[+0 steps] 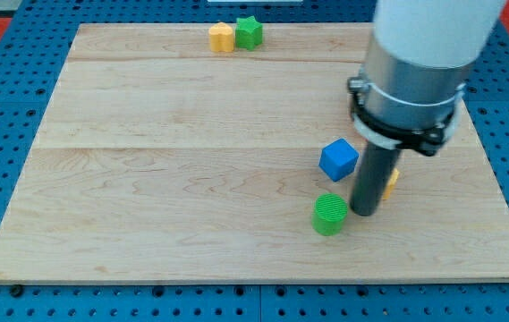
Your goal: Keep the blue cube to the left of the red star
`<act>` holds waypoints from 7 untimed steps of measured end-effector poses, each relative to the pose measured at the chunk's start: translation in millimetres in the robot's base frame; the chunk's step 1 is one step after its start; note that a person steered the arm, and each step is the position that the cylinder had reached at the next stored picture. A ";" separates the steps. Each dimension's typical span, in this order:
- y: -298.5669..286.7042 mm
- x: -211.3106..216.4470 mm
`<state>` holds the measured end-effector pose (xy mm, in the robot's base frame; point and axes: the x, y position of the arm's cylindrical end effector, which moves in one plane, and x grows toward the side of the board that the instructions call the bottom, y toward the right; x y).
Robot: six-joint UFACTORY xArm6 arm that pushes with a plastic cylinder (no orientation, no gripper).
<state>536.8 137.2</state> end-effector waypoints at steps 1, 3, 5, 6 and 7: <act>30.4 26.1; 68.1 -12.7; -15.3 -42.5; -47.7 -42.9; -44.4 -59.0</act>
<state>477.8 92.8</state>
